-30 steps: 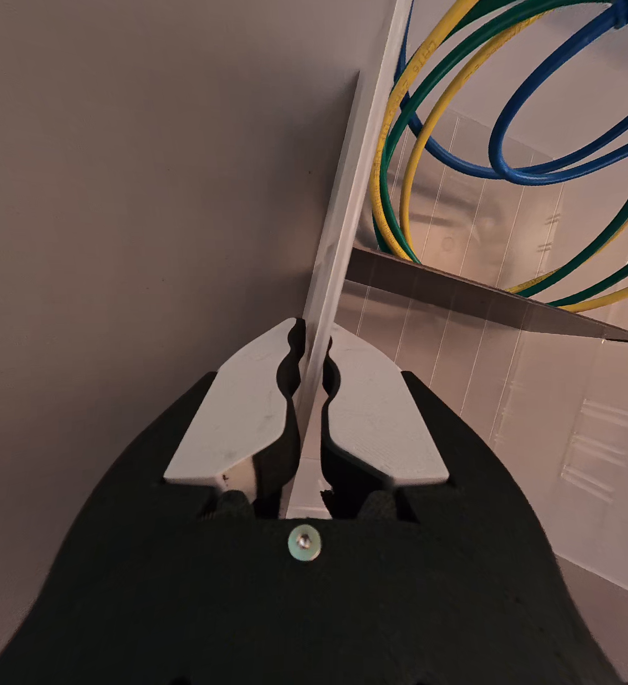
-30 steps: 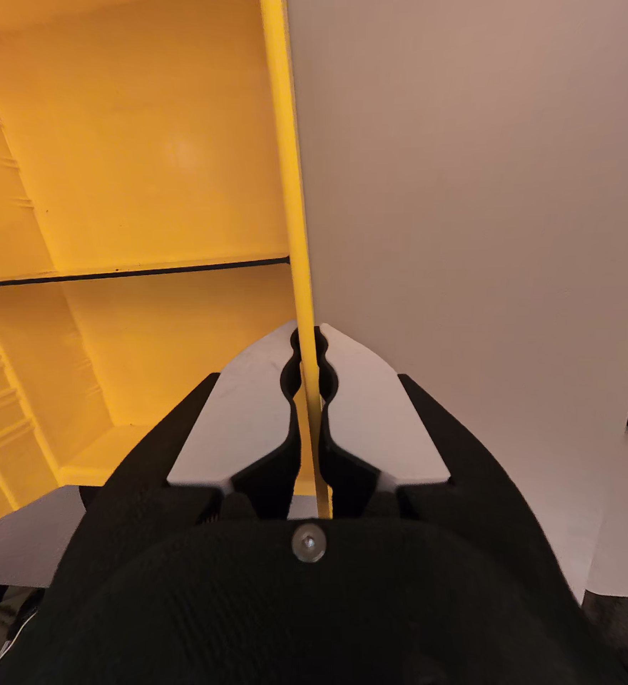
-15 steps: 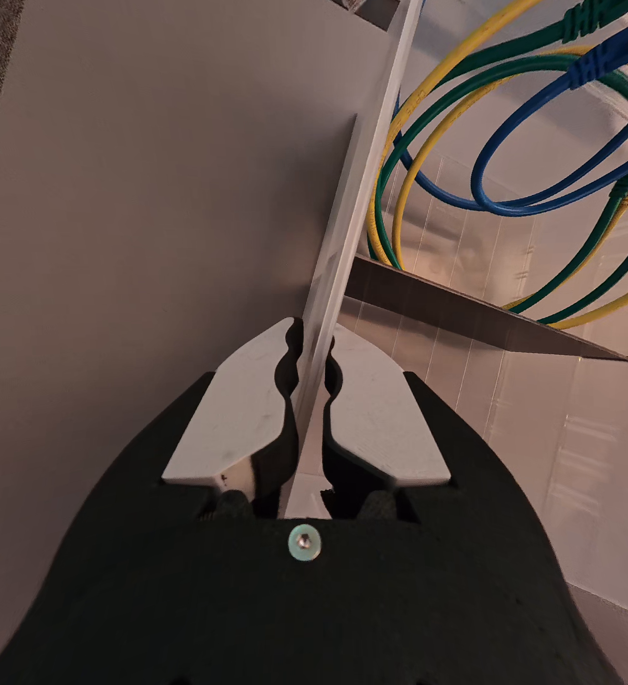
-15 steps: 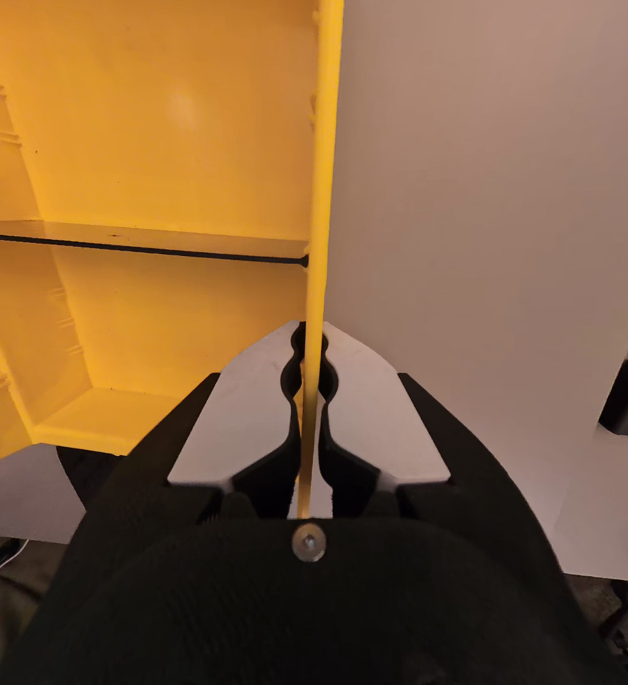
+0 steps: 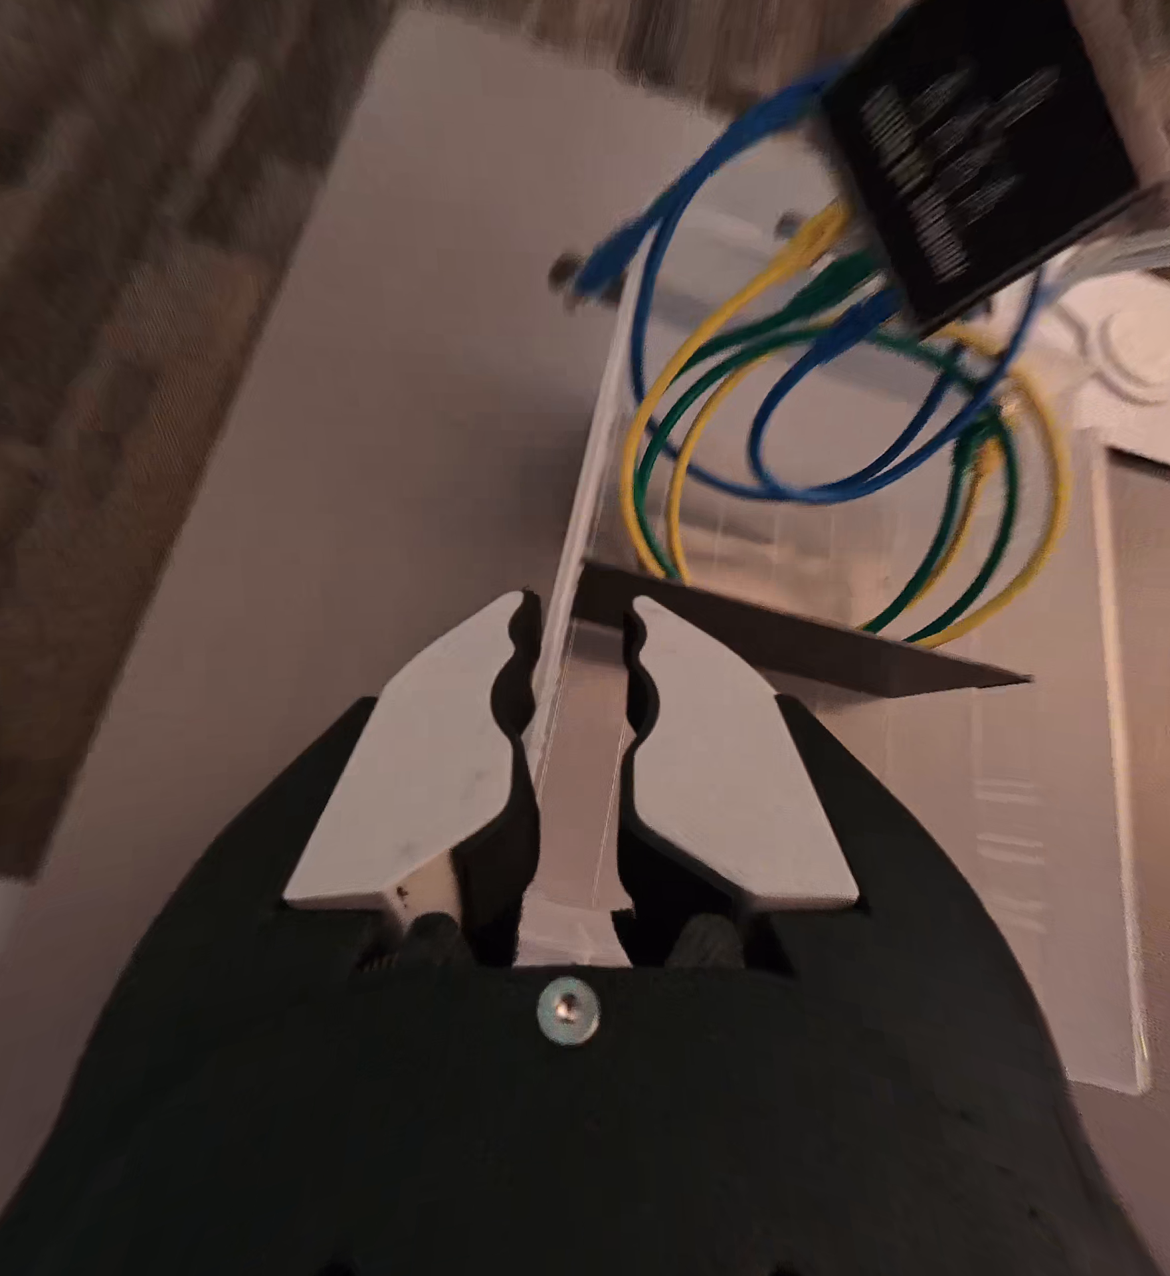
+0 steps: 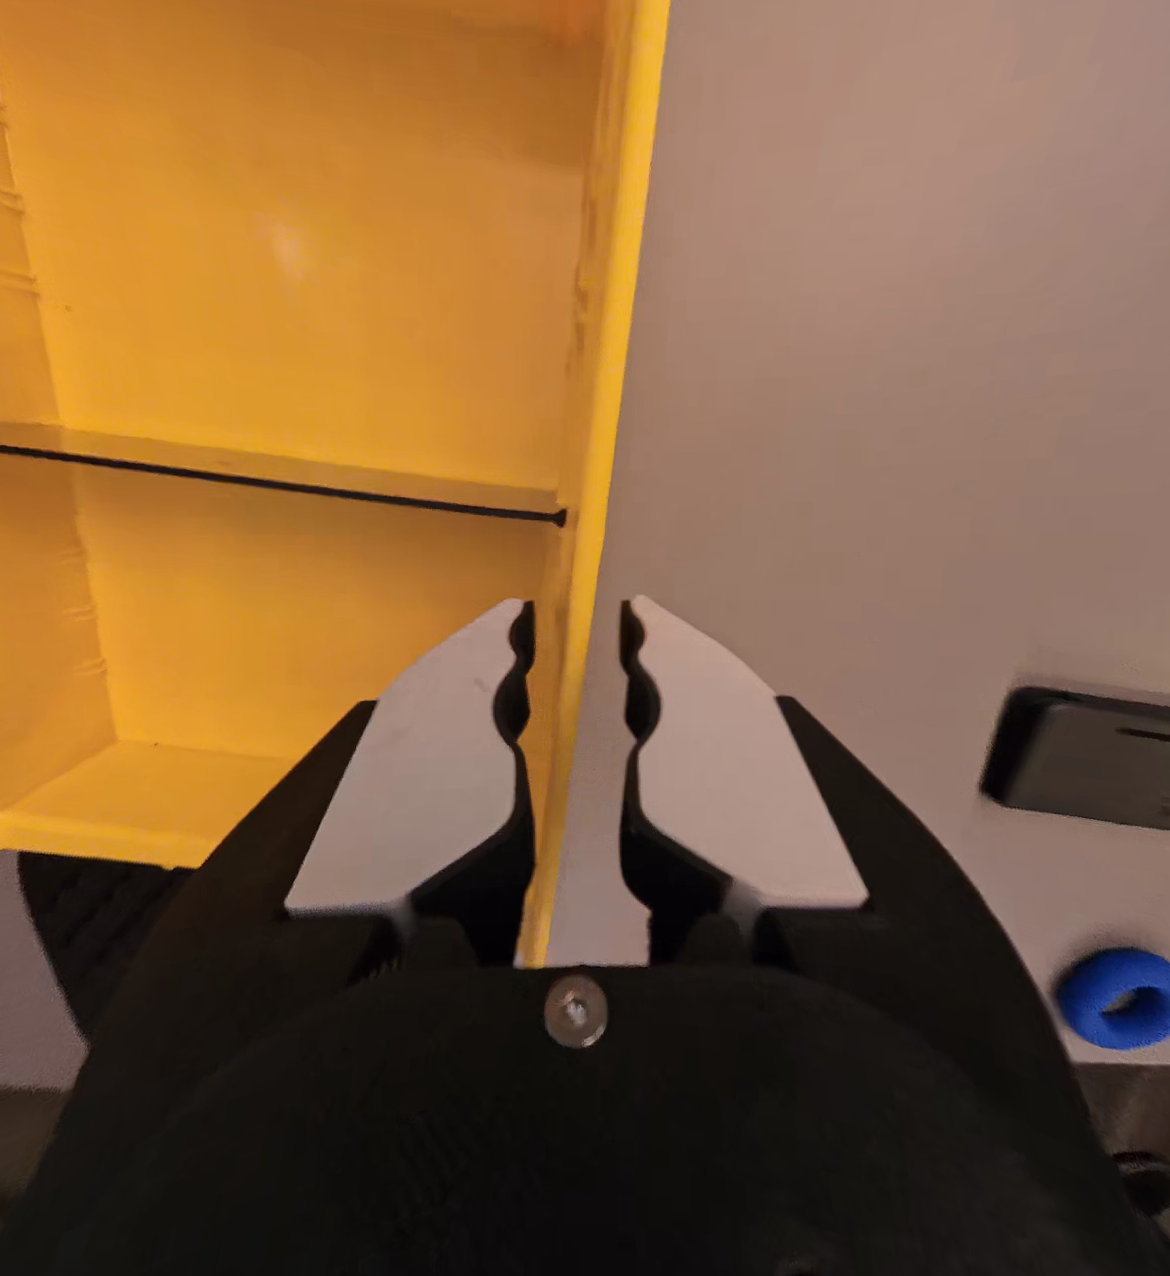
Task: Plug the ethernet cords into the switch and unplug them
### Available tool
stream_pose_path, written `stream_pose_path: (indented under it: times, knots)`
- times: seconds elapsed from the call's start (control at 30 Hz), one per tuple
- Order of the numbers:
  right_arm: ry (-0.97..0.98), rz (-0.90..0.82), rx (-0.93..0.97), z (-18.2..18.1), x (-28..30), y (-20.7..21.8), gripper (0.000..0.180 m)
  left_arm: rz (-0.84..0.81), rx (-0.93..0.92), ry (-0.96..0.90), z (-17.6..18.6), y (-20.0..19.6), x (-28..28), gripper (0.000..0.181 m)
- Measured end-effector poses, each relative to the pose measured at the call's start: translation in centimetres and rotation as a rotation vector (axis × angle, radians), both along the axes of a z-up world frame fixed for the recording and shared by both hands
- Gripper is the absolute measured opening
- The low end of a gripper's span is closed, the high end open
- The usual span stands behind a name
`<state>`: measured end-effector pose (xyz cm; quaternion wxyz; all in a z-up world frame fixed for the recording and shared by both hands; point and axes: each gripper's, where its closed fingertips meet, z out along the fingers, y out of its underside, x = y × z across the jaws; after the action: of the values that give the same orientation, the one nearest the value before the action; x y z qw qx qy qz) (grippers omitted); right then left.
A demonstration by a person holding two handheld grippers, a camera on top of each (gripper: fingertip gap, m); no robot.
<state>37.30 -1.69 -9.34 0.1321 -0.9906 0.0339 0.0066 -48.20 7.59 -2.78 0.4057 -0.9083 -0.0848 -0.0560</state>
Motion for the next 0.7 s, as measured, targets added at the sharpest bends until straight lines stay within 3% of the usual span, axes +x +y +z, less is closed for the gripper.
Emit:
stream_pose_path:
  times: [0.07,0.2,0.27,0.4,0.57,0.7]
  knots:
    - [-0.094,0.006,0.085,2.5,0.7,1.1,0.04,-0.038,0.138,0.134,3.7,0.4,0.8,0.03]
    - [-0.312,0.049,0.422,10.3,-0.7,4.8,0.047,0.008,0.351,0.433,9.2,0.5,2.7,0.051]
    - [-0.425,0.09,0.646,14.9,-3.3,6.6,0.056,0.025,0.417,0.52,10.8,0.7,4.2,0.055]
    - [-0.615,0.214,1.086,22.5,-12.7,7.6,0.064,-0.011,0.474,0.542,12.4,1.5,8.0,0.081]
    - [-0.826,0.348,1.383,26.3,-24.4,6.1,0.071,-0.026,0.566,0.575,14.7,1.4,11.7,0.087]
    - [-0.802,0.457,1.505,27.0,-31.9,5.3,0.066,-0.04,0.616,0.563,15.8,1.0,13.3,0.088]
